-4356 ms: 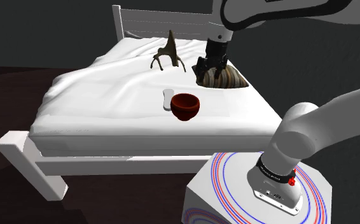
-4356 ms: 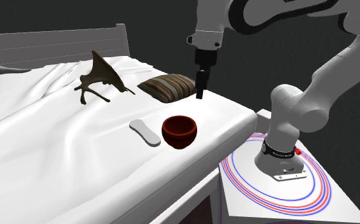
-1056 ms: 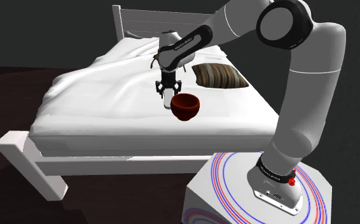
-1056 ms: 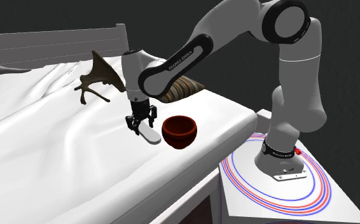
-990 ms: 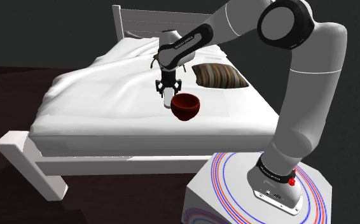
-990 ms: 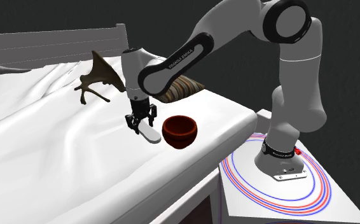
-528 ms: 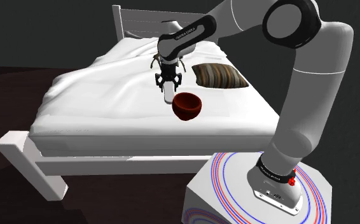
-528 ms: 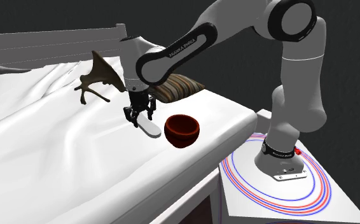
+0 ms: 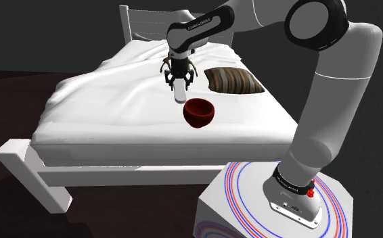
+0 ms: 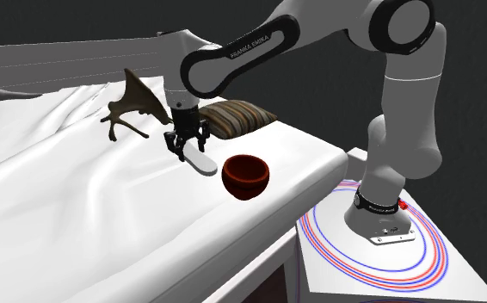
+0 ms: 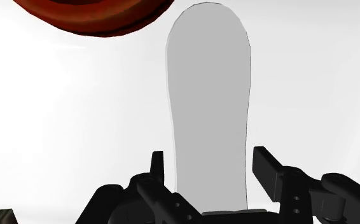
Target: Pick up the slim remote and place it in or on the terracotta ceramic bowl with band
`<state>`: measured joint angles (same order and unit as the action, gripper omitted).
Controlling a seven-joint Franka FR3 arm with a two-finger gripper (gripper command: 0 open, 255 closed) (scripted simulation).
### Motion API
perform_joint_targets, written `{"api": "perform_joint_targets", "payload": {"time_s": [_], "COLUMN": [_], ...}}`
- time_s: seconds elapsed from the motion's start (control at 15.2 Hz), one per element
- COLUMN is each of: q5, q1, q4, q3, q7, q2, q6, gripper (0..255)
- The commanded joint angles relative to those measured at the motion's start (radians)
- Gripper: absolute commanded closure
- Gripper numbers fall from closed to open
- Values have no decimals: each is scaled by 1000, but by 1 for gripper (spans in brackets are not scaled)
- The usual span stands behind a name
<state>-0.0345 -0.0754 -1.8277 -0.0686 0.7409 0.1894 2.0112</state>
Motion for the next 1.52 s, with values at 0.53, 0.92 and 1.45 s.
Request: {"api": "perform_joint_targets", "payload": {"time_s": [0.53,0.92,1.45], "q5": [4,7,36], "q1": [-1,2,31], "q4": [95,93,-253], "q3": [0,-4,-32], "q7": [-5,-1,47], "q2": [-30,-77,-384], "q6": [-125,-170,-130], "gripper": [255,255,255]}}
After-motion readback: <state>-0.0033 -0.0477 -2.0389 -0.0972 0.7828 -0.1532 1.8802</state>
